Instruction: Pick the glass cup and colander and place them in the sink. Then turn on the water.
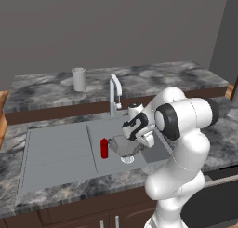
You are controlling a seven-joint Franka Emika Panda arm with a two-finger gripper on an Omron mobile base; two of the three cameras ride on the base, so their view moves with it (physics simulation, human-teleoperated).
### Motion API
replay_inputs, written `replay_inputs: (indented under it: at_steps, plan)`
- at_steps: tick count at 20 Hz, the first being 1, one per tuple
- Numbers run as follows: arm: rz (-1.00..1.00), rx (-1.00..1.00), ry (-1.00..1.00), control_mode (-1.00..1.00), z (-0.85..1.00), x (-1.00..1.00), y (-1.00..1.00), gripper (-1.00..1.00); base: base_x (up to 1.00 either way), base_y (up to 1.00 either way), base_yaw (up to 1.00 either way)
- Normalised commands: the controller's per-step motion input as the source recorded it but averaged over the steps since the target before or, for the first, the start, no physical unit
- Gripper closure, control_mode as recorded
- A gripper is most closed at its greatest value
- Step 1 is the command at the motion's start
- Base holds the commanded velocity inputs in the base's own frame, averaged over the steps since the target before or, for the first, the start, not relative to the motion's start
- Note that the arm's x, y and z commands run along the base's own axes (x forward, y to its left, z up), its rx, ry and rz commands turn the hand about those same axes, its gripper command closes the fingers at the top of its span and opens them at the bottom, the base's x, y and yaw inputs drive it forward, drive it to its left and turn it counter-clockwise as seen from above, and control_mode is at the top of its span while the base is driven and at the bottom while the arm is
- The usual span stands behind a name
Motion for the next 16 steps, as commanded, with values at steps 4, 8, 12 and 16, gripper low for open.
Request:
replay_inputs:
  at_steps: [4, 8, 12, 16]
  plan:
    - [0.10, 0.02, 0.00, -1.00, 0.50, -0.18, -0.12, -1.00, 0.00, 0.00, 0.00]
    - [0.16, 0.01, -0.06, -1.00, 0.68, -0.02, -0.05, -1.00, 0.00, 0.00, 0.00]
    - [0.21, 0.00, -0.11, -1.00, 0.67, -0.11, -0.16, -1.00, 0.00, 0.00, 0.00]
    - [0.25, 0.00, -0.12, -1.00, 0.53, -0.41, -0.32, -1.00, 0.00, 0.00, 0.00]
